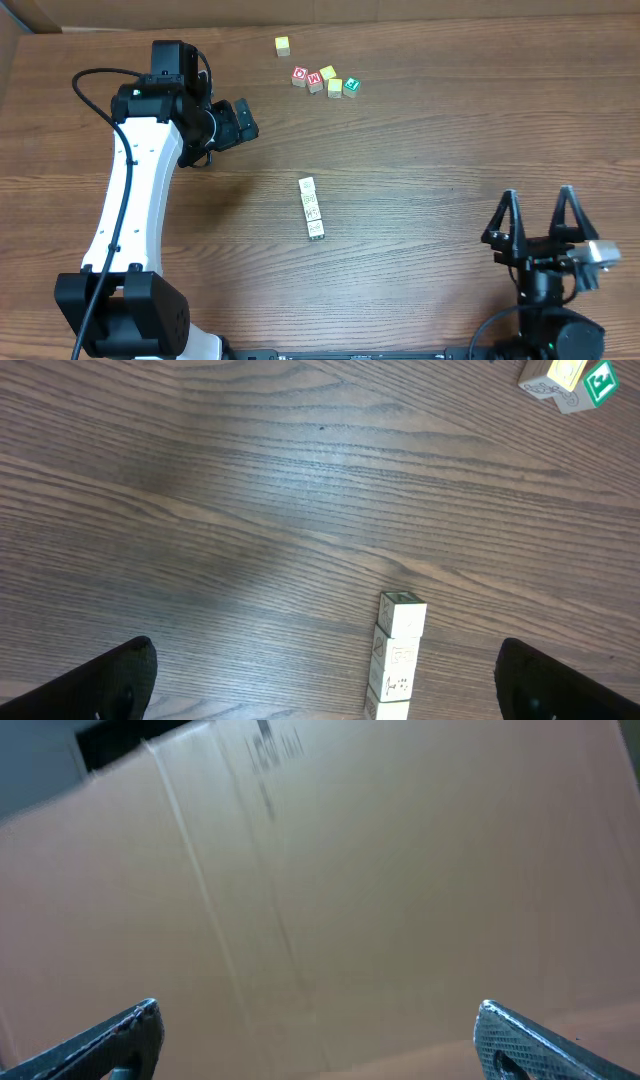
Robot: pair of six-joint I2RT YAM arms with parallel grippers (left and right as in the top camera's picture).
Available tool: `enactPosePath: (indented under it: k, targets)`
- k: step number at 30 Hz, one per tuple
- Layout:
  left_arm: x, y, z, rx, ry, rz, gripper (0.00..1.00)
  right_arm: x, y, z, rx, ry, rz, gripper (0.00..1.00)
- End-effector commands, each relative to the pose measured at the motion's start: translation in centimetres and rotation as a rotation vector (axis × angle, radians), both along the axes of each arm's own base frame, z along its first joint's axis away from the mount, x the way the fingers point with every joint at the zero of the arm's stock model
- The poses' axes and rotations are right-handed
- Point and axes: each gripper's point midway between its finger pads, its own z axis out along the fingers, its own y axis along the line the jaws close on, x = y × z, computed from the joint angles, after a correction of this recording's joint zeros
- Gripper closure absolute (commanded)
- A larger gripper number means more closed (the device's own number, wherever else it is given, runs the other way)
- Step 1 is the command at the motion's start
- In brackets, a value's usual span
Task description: Flip 4 blocks
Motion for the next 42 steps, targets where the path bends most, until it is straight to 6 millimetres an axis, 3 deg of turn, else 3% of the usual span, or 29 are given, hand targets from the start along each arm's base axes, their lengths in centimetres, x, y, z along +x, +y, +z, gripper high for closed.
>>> enactPosePath:
  k: [1, 11, 42]
  targets:
    - [0.2, -0.1, 0.3, -0.001, -0.010, -0.009, 0.00, 0.5, 0.3, -1.8, -0.016, 0.026, 0.018, 0.00]
    - [0.2, -0.1, 0.3, -0.001, -0.010, -0.009, 0.00, 2.0, 0.5, -11.0, -0.090, 0.377, 0.018, 0.00]
    - [0.2, -0.1, 0.3, -0.002, -0.010, -0.009, 0.00, 2.0, 0.5, -10.8, -0.102, 0.367, 0.015, 0.00]
